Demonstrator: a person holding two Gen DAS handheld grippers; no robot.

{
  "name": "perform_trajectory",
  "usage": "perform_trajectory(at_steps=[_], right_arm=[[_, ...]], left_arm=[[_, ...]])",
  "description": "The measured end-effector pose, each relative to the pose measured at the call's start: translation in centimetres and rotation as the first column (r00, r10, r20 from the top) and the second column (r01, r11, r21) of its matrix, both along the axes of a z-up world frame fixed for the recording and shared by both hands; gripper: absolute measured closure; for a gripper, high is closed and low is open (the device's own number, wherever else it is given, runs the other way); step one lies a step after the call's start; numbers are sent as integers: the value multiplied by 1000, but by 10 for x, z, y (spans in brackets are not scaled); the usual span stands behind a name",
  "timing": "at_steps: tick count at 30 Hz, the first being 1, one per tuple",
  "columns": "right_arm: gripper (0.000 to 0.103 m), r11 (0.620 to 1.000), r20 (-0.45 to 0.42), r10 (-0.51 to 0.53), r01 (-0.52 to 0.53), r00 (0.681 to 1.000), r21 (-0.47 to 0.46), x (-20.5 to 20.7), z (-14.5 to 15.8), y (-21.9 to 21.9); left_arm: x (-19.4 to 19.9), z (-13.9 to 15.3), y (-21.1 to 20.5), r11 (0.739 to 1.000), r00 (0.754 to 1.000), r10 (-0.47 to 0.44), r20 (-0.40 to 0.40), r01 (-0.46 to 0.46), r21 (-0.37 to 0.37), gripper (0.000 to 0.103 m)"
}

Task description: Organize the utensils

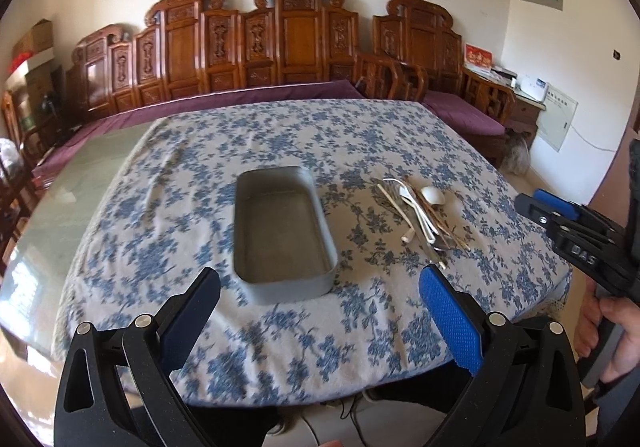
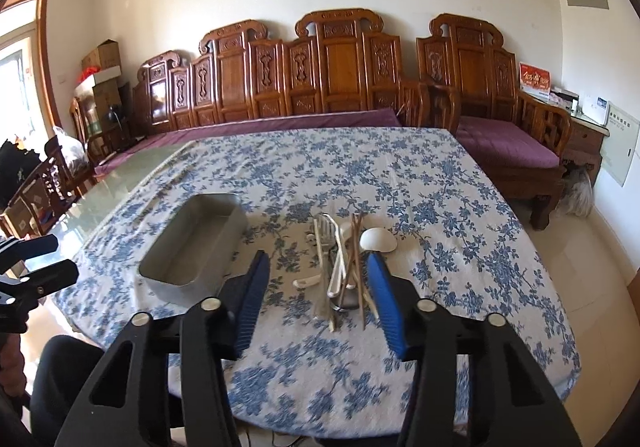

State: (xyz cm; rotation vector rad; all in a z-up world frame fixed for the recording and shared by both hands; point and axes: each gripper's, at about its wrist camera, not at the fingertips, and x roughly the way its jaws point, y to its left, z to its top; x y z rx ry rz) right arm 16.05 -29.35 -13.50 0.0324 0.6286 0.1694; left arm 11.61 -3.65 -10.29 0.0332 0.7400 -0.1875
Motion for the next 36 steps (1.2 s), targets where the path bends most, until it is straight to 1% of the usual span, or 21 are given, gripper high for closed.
perform_trajectory(at_steps=[2,4,6,9,12,15,17,18,20,23,26,27,30,32,36], right_arm=[[59,1000,-21,6,-6,1000,-14,17,-9,-4],[63,1000,-53,13,-13,998,0,39,-21,-11],[69,1000,-78,18,-18,997,10,56,-30,-17],[73,999,-117,32,-31,993,10,82,-47,-25],[76,999,-170,45,-41,984,28,107,-69,-33],[77,998,-231,59,-51,971,39,125,-92,-37],[78,997,-269,66,-55,961,50,131,-107,-38],[79,997,-287,73,-59,955,60,132,-114,-38],[79,995,-305,90,-71,948,72,132,-120,-36],[83,993,-315,115,-100,942,63,132,-125,-29],[91,993,-335,119,-104,935,63,134,-132,-27],[95,992,-336,121,-105,934,68,134,-133,-27],[96,991,-317,122,-100,941,83,132,-128,-33],[96,987,-288,129,-95,949,128,127,-120,-41],[97,983,-222,116,-79,968,166,117,-102,-54]], left_arm=[[17,-6,-9,1000,1000,-22,-12,22,8,7],[31,-11,-16,999,999,-43,-32,42,-5,7],[44,-19,-27,998,997,-63,-47,63,-4,7],[57,-30,-38,996,994,-86,-61,87,5,7],[73,-48,-50,995,990,-103,-92,104,10,7],[81,-63,-57,994,988,-112,-109,113,-2,10],[86,-71,-60,994,986,-111,-124,112,4,12],[89,-77,-64,993,985,-114,-133,116,12,15],[94,-83,-68,992,983,-118,-142,122,16,17],[101,-89,-73,992,981,-119,-157,122,15,19],[103,-92,-77,992,980,-117,-163,121,17,19],[102,-92,-78,993,980,-116,-163,120,17,19],[101,-92,-81,993,979,-114,-171,120,20,19],[102,-92,-82,992,978,-114,-172,120,23,19],[108,-93,-90,992,976,-120,-179,126,26,19]])
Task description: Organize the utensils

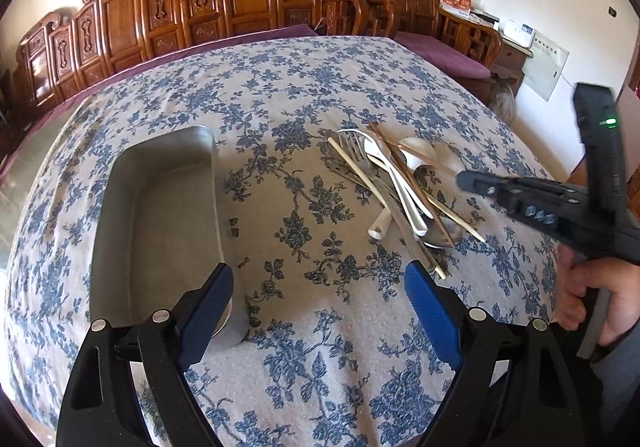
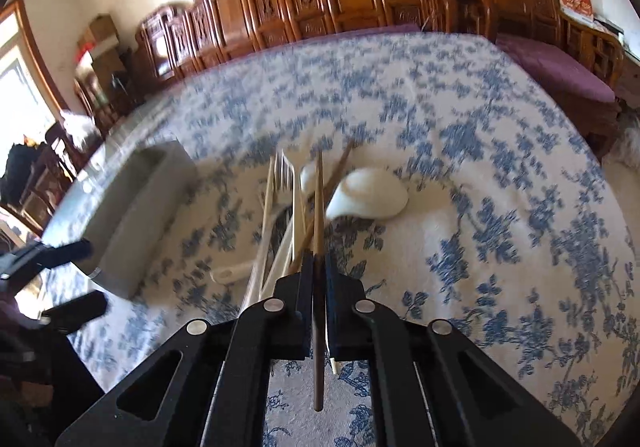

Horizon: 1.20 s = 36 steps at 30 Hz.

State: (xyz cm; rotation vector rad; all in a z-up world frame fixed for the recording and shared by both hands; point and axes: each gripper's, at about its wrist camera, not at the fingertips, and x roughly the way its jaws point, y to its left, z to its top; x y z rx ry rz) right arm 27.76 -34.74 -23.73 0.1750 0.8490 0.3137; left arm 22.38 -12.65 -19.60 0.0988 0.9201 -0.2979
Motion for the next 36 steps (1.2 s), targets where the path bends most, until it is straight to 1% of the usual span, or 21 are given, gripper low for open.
perform_trajectory(at_steps=[3,5,7,8,11,14,16,17,18,20,22,25,28,32,36], right_arm=[[97,999,37,-35,34,999,24,-3,9,-12],[97,997,63,-74,72,995,42,-4,15,-23],[97,994,74,-100,96,992,54,-3,18,-31],[97,993,77,-108,104,991,51,-3,19,-34],[97,992,77,-126,124,989,30,-1,16,-41],[97,989,78,-145,144,986,16,1,15,-48],[97,988,72,-154,153,985,13,1,13,-51],[97,988,71,-157,156,985,12,1,12,-51],[97,987,69,-159,159,985,14,1,11,-51],[97,987,71,-162,161,984,19,1,12,-52],[96,986,75,-169,168,983,18,1,13,-52],[96,983,71,-186,185,980,19,2,11,-54],[96,982,60,-191,190,980,23,3,9,-55],[96,983,64,-183,182,981,21,3,10,-52],[96,983,60,-182,181,981,18,3,9,-50]], left_arm=[[6,-2,-9,1000,1000,-9,-4,9,-1,20],[12,-4,-16,1000,1000,-17,-10,17,-2,22],[18,-6,-25,1000,1000,-26,-15,26,-5,25],[21,-6,-30,1000,999,-30,-19,30,-9,26],[30,-9,-45,999,999,-44,-30,43,-28,34],[37,-12,-62,997,997,-61,-51,58,-60,43],[41,-14,-73,993,995,-73,-73,66,-96,54],[43,-17,-79,992,993,-77,-84,68,-111,58],[44,-19,-85,991,992,-83,-92,72,-116,64],[46,-22,-94,990,991,-91,-101,79,-119,70],[50,-26,-102,988,988,-97,-118,81,-131,81],[59,-30,-108,983,986,-89,-140,65,-169,89],[65,-37,-109,985,984,-68,-166,39,-169,92],[70,-46,-107,990,979,-39,-200,11,-138,94],[72,-49,-103,990,978,-32,-206,2,-141,97]])
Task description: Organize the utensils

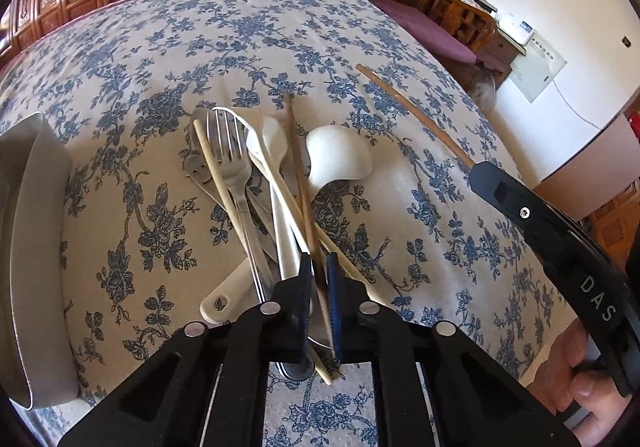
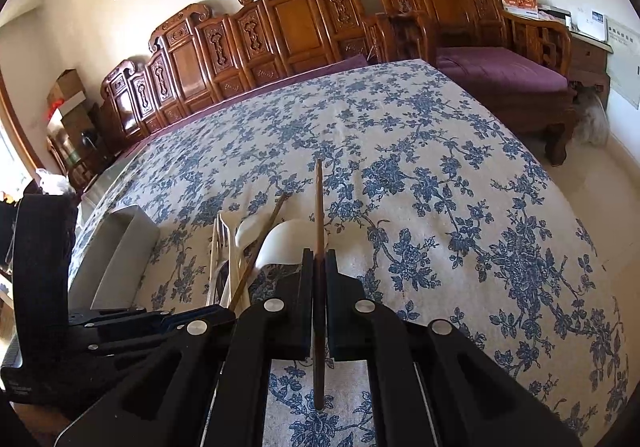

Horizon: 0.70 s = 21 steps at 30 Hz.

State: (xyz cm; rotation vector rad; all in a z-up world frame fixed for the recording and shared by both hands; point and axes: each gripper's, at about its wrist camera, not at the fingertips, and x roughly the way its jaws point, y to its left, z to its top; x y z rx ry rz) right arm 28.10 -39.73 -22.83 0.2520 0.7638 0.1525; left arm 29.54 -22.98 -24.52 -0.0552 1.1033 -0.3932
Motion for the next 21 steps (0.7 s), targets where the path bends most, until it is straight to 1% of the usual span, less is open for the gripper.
perform_trajectory(at_steps=[4,10,15,21], right_arm=[[96,1000,2,1,-1,1000,0,0,0,0],[96,1000,8,20,-20,1000,9,2,2,8],[96,999,8,45,-45,999,15,4,3,17],[96,997,5,73,-73,997,17,1,4,30]], left_arm=[[-3,5,5,1000,1000,7,11,-7,-13,99],[-16,23,17,1000,998,4,66,-4,4,99],[-29,39,40,1000,993,7,118,-9,23,99],[-44,61,75,999,985,35,167,-38,15,99]])
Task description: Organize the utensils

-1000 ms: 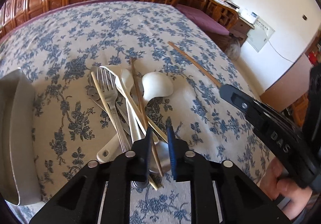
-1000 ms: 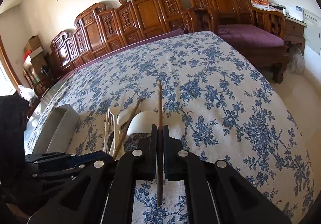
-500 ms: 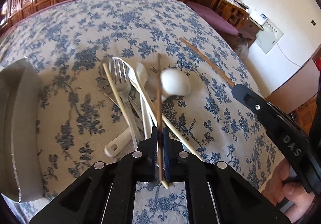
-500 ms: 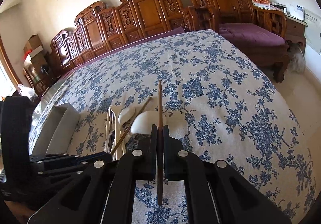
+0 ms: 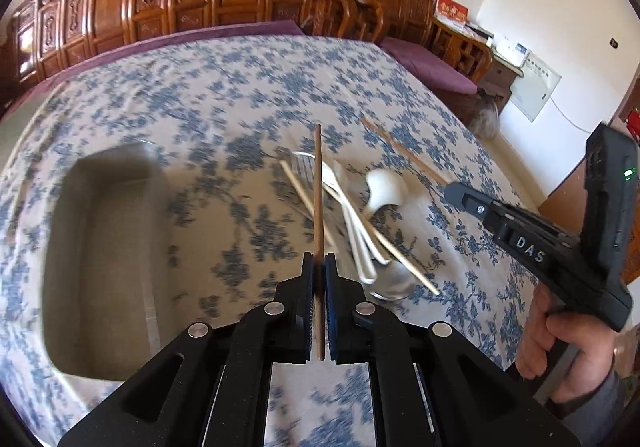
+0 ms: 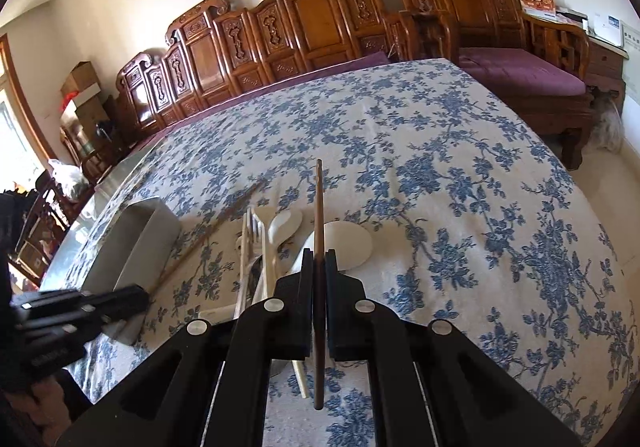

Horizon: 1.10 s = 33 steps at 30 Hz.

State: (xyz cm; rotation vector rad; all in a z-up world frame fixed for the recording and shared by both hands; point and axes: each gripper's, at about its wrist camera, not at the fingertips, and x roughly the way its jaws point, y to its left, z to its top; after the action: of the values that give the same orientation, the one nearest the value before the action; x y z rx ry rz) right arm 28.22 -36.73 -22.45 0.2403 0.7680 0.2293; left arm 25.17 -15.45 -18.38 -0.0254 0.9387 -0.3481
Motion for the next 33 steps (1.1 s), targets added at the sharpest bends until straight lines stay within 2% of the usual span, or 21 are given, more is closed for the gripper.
perform_trajectory(at_steps=[7,16,20,23,28,33], right_arm=[[96,998,6,70,-69,998,-1,-5,3,27],[96,989,40,145,-145,989,-11,-13,16,60],[96,982,46,186,-185,981,-31,-18,19,78],[96,975,40,217,-214,975,-58,-18,17,92],[96,968,9,239,-237,971,-86,-16,8,105],[96,962,-4,252,-252,968,-103,-14,3,113]], left_arm=[[-19,25,49,998,995,70,64,-70,-7,99],[-33,37,103,990,986,143,84,-143,-9,99],[-33,30,120,986,984,159,82,-162,31,99],[-25,16,134,980,981,189,50,-191,51,99],[-10,-8,153,976,978,209,-24,-208,57,99],[-3,-20,158,975,976,213,-42,-210,68,99]])
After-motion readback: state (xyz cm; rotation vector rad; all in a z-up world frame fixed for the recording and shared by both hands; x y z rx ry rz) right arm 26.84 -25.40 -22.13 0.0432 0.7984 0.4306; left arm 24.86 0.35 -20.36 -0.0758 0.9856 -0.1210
